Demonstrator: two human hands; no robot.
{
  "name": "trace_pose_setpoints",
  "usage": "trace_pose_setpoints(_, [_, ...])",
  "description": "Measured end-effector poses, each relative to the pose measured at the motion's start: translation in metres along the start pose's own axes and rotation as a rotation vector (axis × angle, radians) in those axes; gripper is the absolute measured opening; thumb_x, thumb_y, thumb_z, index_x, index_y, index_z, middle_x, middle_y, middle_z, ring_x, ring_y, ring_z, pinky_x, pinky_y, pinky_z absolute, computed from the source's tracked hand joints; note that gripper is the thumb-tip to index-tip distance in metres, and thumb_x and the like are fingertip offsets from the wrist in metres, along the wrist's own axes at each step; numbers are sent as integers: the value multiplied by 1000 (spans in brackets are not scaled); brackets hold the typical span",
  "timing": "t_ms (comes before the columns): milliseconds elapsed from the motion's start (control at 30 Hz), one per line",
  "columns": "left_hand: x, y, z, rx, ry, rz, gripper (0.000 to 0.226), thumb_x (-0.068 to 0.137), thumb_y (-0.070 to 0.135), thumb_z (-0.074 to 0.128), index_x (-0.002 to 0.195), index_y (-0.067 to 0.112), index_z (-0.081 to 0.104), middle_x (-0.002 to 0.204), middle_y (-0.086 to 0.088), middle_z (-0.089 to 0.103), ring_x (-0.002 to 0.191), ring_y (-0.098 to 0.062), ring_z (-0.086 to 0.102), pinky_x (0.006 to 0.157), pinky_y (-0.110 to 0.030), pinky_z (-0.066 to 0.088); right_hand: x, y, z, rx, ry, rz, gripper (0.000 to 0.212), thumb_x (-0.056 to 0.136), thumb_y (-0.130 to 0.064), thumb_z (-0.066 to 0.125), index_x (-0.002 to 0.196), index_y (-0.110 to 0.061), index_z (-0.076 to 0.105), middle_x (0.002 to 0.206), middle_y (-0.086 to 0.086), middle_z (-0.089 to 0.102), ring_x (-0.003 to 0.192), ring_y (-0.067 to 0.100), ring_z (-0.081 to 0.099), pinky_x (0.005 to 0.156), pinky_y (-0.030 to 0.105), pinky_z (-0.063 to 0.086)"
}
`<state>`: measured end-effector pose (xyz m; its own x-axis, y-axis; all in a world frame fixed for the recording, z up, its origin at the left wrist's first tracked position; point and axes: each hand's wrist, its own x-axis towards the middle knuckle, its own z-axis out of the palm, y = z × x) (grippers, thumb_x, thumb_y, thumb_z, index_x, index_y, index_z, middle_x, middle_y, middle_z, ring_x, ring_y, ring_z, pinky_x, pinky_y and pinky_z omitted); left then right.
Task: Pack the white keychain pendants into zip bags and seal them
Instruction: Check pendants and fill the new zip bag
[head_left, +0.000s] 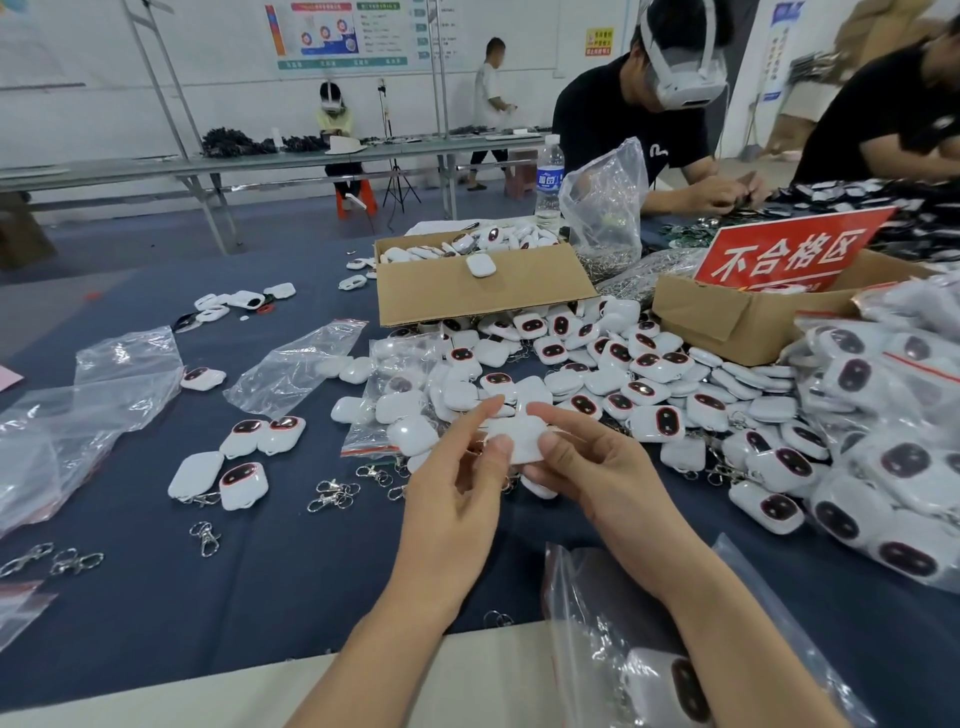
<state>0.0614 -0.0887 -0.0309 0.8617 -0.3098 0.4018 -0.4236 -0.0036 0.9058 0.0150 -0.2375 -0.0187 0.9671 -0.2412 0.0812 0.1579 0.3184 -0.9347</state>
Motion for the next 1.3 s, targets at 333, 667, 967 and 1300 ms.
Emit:
trace_pose_setpoints(333, [1, 2, -3, 229, 18, 35, 25, 99, 54, 54, 89, 37, 69, 68, 20, 63, 63, 0, 56, 60, -19, 44, -1, -4, 5, -263, 24, -32, 33, 85, -52, 60, 70, -24, 67, 71, 11, 73, 54, 16, 64, 50, 22, 52])
trace_pose_setpoints(667, [-37, 50, -50, 327, -305, -527, 46, 103, 42, 50, 64, 16, 55, 54, 1, 58, 46, -12, 50, 47, -17, 40, -5, -5, -4, -910, -61, 3, 36, 98, -57, 51, 84, -30, 71, 74, -11, 73, 60, -2, 62, 65, 21, 46])
trace_pose_setpoints(967, [-54, 61, -18, 223, -356, -602, 16, 104, 20, 55, 105, 7, 65, 58, 1, 58, 51, -15, 53, 49, -18, 42, -9, -6, 1, -1145, -72, -41, 42, 101, -52, 48, 71, -28, 66, 51, -26, 55, 56, -7, 52, 53, 16, 30])
trace_pose_setpoints(1300, [-48, 73, 11, 28, -285, -643, 33, 101, -2, 43, 102, 18, 69, 85, 2, 78, 67, -8, 71, 62, -19, 55, -3, -9, -2, -1228, -47, -114, 36, 106, -35, 45, 73, -25, 56, 56, -20, 55, 60, 7, 47, 64, 32, 39])
